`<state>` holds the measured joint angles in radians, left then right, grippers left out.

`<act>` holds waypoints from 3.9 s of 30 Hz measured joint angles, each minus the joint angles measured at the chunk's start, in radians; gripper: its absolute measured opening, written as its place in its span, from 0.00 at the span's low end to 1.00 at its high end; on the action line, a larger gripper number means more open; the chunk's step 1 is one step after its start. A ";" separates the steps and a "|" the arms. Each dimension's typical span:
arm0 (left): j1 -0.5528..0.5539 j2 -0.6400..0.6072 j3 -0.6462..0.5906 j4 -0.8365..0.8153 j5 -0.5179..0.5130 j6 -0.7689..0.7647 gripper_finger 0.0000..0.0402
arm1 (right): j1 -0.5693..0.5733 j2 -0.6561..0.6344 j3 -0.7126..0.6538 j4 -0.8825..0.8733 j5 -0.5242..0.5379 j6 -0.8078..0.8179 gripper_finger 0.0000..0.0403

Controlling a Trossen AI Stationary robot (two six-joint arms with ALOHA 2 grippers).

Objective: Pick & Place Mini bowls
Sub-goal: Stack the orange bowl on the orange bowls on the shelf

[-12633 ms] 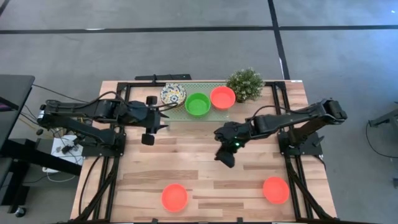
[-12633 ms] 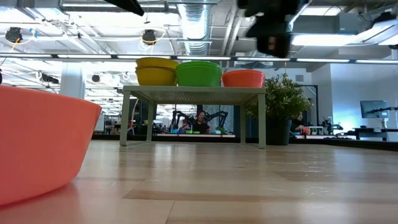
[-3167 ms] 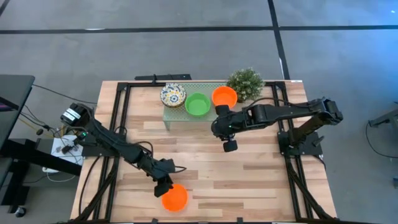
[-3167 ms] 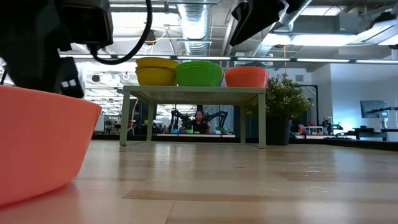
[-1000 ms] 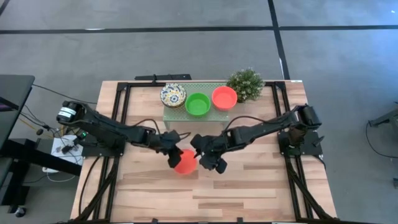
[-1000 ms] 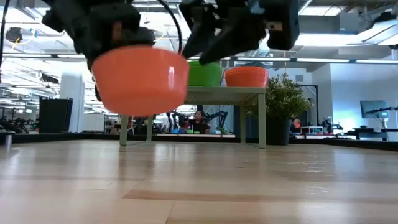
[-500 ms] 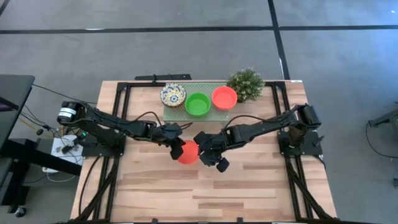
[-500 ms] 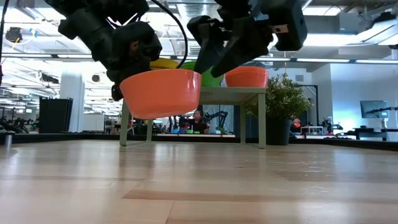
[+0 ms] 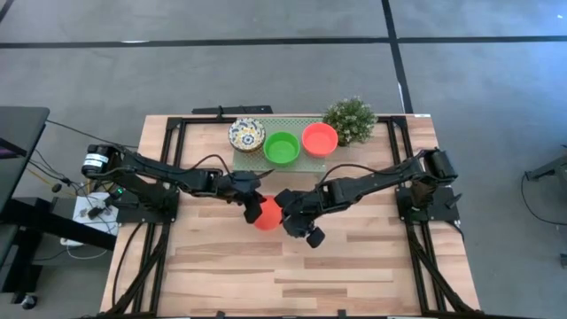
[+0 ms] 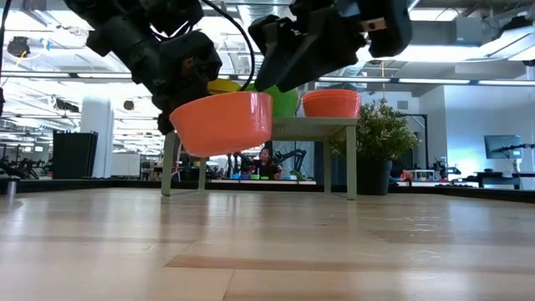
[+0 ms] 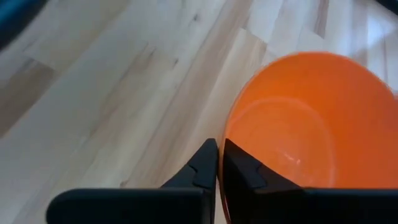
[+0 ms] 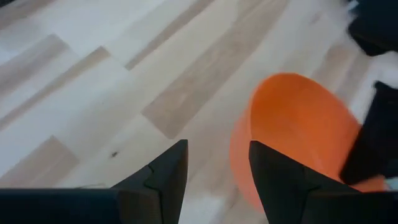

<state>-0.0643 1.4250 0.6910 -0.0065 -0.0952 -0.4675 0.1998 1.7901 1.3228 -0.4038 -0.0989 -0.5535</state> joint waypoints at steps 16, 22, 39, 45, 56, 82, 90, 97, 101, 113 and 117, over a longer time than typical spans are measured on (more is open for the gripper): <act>-0.010 0.004 0.000 0.068 0.054 0.001 0.05 | -0.019 0.069 0.000 0.025 0.074 -0.149 0.39; -0.009 0.004 0.000 0.089 0.057 -0.001 0.08 | -0.018 0.076 0.000 0.034 0.070 -0.171 0.23; 0.009 0.002 0.002 0.215 0.059 0.035 0.21 | -0.009 0.077 -0.002 -0.074 -0.011 0.144 0.01; -0.010 0.002 0.002 0.217 0.054 0.045 0.21 | 0.024 0.077 -0.002 -0.185 -0.007 0.283 0.01; -0.131 -0.182 0.001 0.211 0.043 0.219 0.13 | 0.140 -0.007 0.084 -0.405 0.348 0.305 0.01; -0.190 -0.494 0.000 0.063 -0.196 0.451 0.01 | -0.333 -0.341 0.097 -0.552 0.462 0.304 0.00; -0.190 -0.494 0.000 0.058 -0.196 0.441 0.02 | -0.430 -0.276 0.097 -0.536 0.363 0.214 0.00; -0.189 -0.494 0.000 0.058 -0.196 0.405 0.03 | -0.433 -0.267 0.097 -0.534 0.298 0.214 0.02; -0.189 -0.494 0.000 0.057 -0.196 0.403 0.02 | -0.434 -0.266 0.097 -0.536 0.303 0.213 0.04; -0.189 -0.494 0.000 0.054 -0.196 0.403 0.02 | -0.438 -0.266 0.097 -0.539 0.305 0.211 0.13; -0.189 -0.494 0.000 0.051 -0.196 0.403 0.02 | -0.437 -0.266 0.097 -0.539 0.305 0.211 0.17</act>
<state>-0.2535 0.9314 0.6910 0.0448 -0.2916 -0.0647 -0.2367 1.5238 1.4200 -0.9424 0.2065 -0.3427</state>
